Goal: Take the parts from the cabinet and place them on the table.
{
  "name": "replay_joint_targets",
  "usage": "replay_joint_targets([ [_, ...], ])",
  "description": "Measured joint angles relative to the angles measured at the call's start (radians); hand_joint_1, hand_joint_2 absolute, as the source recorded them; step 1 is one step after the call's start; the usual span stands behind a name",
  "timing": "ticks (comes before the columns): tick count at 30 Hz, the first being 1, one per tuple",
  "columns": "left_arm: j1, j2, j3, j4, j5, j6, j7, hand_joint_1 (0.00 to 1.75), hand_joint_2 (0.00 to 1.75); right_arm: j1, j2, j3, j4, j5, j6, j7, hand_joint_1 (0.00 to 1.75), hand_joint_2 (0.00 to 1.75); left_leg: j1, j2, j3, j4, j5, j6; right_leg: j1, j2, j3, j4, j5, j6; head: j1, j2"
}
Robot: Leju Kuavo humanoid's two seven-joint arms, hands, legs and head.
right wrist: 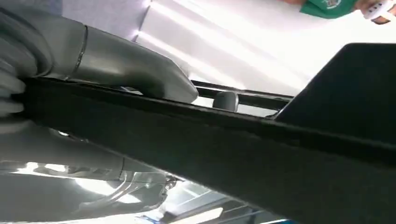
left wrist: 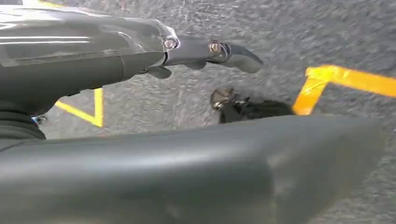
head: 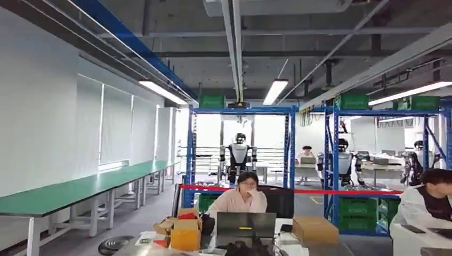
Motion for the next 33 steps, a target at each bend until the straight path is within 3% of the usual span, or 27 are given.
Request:
replay_joint_targets([
  [1,0.001,0.0,0.0,0.0,0.0,0.0,0.0,0.0,1.75,0.001,0.0,0.0,0.0,0.0,0.0,0.0,1.75,1.75,-0.001,0.001,0.005,-0.006,-0.001,-0.005,0.0,0.001,0.002,-0.005,-0.002,-0.005,0.0,0.0],
  [2,-0.001,0.0,0.0,0.0,0.0,0.0,0.0,0.0,1.75,0.001,0.0,0.0,-0.002,0.0,0.0,0.0,1.75,1.75,0.0,0.004,0.009,-0.005,-0.01,-0.009,-0.011,-0.001,0.014,-0.019,0.001,-0.011,0.0,0.0],
  [3,-0.003,0.0,0.0,0.0,0.0,0.0,-0.001,0.0,1.75,0.0,0.0,0.0,-0.002,0.0,0.0,0.0,1.75,1.75,-0.002,0.01,0.0,0.022,-0.021,-0.011,-0.01,-0.003,0.023,-0.025,-0.002,-0.017,0.0,0.0],
  [4,-0.003,0.0,0.0,0.0,0.0,0.0,-0.001,0.0,1.75,-0.001,0.0,0.0,-0.002,0.0,0.0,0.0,1.75,1.75,-0.002,0.01,-0.031,0.082,-0.047,-0.012,-0.01,-0.006,0.028,-0.026,-0.006,-0.022,0.0,0.0],
  [6,-0.003,0.0,0.0,0.0,0.0,0.0,0.0,0.0,1.75,0.002,0.001,0.002,-0.002,0.0,0.0,0.0,1.75,1.75,-0.002,0.011,-0.128,0.248,-0.107,-0.018,-0.008,-0.01,0.037,-0.025,-0.015,-0.029,0.0,0.0],
  [7,0.001,0.0,0.0,0.0,0.0,0.0,0.0,0.0,1.75,0.003,0.001,0.002,-0.002,0.0,0.0,0.0,1.75,1.75,-0.002,0.012,-0.169,0.307,-0.111,-0.019,-0.008,-0.01,0.044,-0.025,-0.022,-0.029,0.0,0.0],
  [8,0.003,0.0,0.0,0.0,0.0,0.0,0.0,0.0,1.75,0.004,0.001,0.002,-0.002,0.0,0.0,0.0,1.75,1.75,-0.002,0.012,-0.182,0.31,-0.09,-0.02,-0.008,-0.009,0.054,-0.025,-0.029,-0.029,0.0,0.0],
  [9,0.005,0.0,0.0,0.0,0.0,0.001,0.0,0.0,1.75,0.004,0.001,0.002,-0.002,0.0,0.0,0.0,1.75,1.75,-0.002,0.013,-0.172,0.267,-0.045,-0.02,-0.008,-0.007,0.067,-0.025,-0.037,-0.027,0.0,0.0],
  [11,0.004,0.0,0.0,0.0,0.0,0.001,0.0,0.0,1.75,0.004,0.001,0.002,-0.002,0.0,0.0,0.0,1.75,1.75,-0.002,0.015,-0.117,0.105,0.074,-0.013,-0.008,-0.007,0.097,-0.025,-0.058,-0.02,0.0,0.0],
  [12,0.006,0.0,0.0,0.0,0.0,0.002,0.0,0.0,1.75,0.004,0.001,0.002,-0.002,0.0,0.0,0.0,1.75,1.75,-0.004,0.018,-0.1,0.061,0.086,-0.006,-0.008,-0.008,0.105,-0.026,-0.069,-0.014,0.0,0.0],
  [13,0.004,0.0,0.0,0.0,0.0,0.001,0.0,0.0,1.75,0.002,0.001,0.002,-0.001,0.0,0.0,0.0,1.75,1.75,-0.01,0.019,-0.096,0.051,0.081,-0.003,-0.001,-0.007,0.105,-0.021,-0.074,-0.006,0.001,0.0],
  [14,0.001,0.0,0.0,0.0,0.0,0.002,0.001,0.0,1.75,0.003,0.001,0.001,-0.002,-0.001,-0.001,0.0,1.75,1.75,-0.01,0.019,-0.089,0.032,0.06,0.006,-0.002,-0.006,0.101,-0.021,-0.076,-0.003,0.0,0.0],
  [16,0.004,0.0,0.0,0.0,0.0,0.002,0.0,0.0,1.75,0.003,0.001,0.001,-0.002,0.0,-0.002,0.0,1.75,1.75,-0.013,0.017,-0.09,0.033,0.054,0.015,-0.004,-0.008,0.106,-0.033,-0.078,0.007,0.001,0.0],
  [18,0.005,0.0,0.0,0.0,0.0,0.002,-0.001,0.0,1.75,0.003,0.001,0.0,-0.003,0.0,-0.002,-0.001,1.75,1.75,-0.002,0.017,-0.068,0.019,0.049,0.026,-0.005,-0.006,0.116,-0.014,-0.096,0.02,0.0,0.0],
  [19,0.002,0.002,0.0,0.0,0.0,0.002,-0.001,0.0,1.75,0.001,0.001,-0.001,-0.004,0.0,-0.003,-0.002,1.75,1.75,-0.001,0.017,-0.06,0.016,0.045,0.032,-0.006,-0.005,0.085,0.045,-0.121,0.024,0.0,0.0],
  [21,-0.001,0.001,0.0,0.0,0.0,0.001,0.0,0.0,1.75,0.004,0.001,-0.002,-0.003,0.0,-0.003,-0.002,1.75,1.75,-0.002,0.016,-0.052,0.016,0.037,0.037,-0.009,-0.005,-0.014,0.21,-0.182,0.03,0.0,0.0],
  [22,0.0,0.001,0.0,0.0,0.0,0.0,0.0,0.0,1.75,0.006,0.001,-0.001,-0.003,0.0,-0.003,-0.002,1.75,1.75,-0.002,0.015,-0.048,0.016,0.031,0.036,-0.009,-0.005,-0.061,0.274,-0.191,0.031,0.0,0.0],
  [23,0.001,0.001,0.0,0.0,0.0,0.0,0.0,0.0,1.75,0.006,0.001,-0.001,-0.003,0.0,-0.003,-0.002,1.75,1.75,-0.002,0.015,-0.041,0.016,0.025,0.036,-0.009,-0.005,-0.09,0.298,-0.177,0.032,0.0,0.0],
  [24,0.003,0.001,0.0,0.0,0.0,0.0,0.0,0.0,1.75,0.007,0.001,-0.002,-0.003,0.0,-0.003,-0.002,1.75,1.75,-0.002,0.013,-0.03,0.016,0.018,0.035,-0.009,-0.005,-0.092,0.268,-0.133,0.031,0.0,0.0],
  [25,0.004,0.001,0.0,0.0,0.0,0.0,0.0,0.0,1.75,0.007,0.001,-0.002,-0.003,0.0,-0.003,-0.002,1.75,1.75,-0.002,0.012,-0.018,0.016,0.01,0.033,-0.009,-0.005,-0.073,0.201,-0.077,0.03,0.0,0.0],
  [26,0.004,0.001,0.0,0.0,0.0,0.0,0.0,0.0,1.75,0.007,0.001,-0.002,-0.003,0.0,-0.003,-0.002,1.75,1.75,-0.002,0.009,-0.003,0.015,0.0,0.03,-0.008,-0.005,-0.039,0.1,-0.006,0.023,0.0,-0.001],
  [27,0.003,0.001,0.0,0.0,0.0,0.0,0.0,0.0,1.75,0.007,0.001,-0.002,-0.003,0.0,-0.003,-0.002,1.75,1.75,-0.001,0.008,0.005,0.013,-0.009,0.025,-0.006,-0.003,-0.017,0.029,0.028,0.016,0.0,0.0],
  [29,-0.001,0.0,0.0,0.0,0.0,0.0,0.0,0.0,1.75,0.007,0.0,-0.002,-0.002,-0.001,-0.003,-0.002,1.75,1.75,-0.003,0.006,0.009,0.009,-0.014,0.014,0.002,-0.001,0.002,0.01,0.004,0.004,0.0,0.001],
  [31,0.001,0.0,0.0,0.001,0.0,0.0,0.0,0.0,1.75,0.009,0.0,-0.003,-0.002,-0.001,-0.003,-0.002,1.75,1.75,-0.002,0.009,0.011,0.0,-0.017,0.005,0.004,0.001,0.001,0.003,-0.009,-0.005,0.0,0.0],
  [33,-0.002,0.0,0.0,0.001,0.0,0.0,0.0,0.0,1.75,0.01,0.001,-0.003,-0.004,-0.001,-0.003,-0.003,1.75,1.75,-0.003,0.013,0.017,0.004,-0.026,-0.003,-0.007,0.0,0.019,-0.02,-0.006,-0.013,0.0,0.0],
])
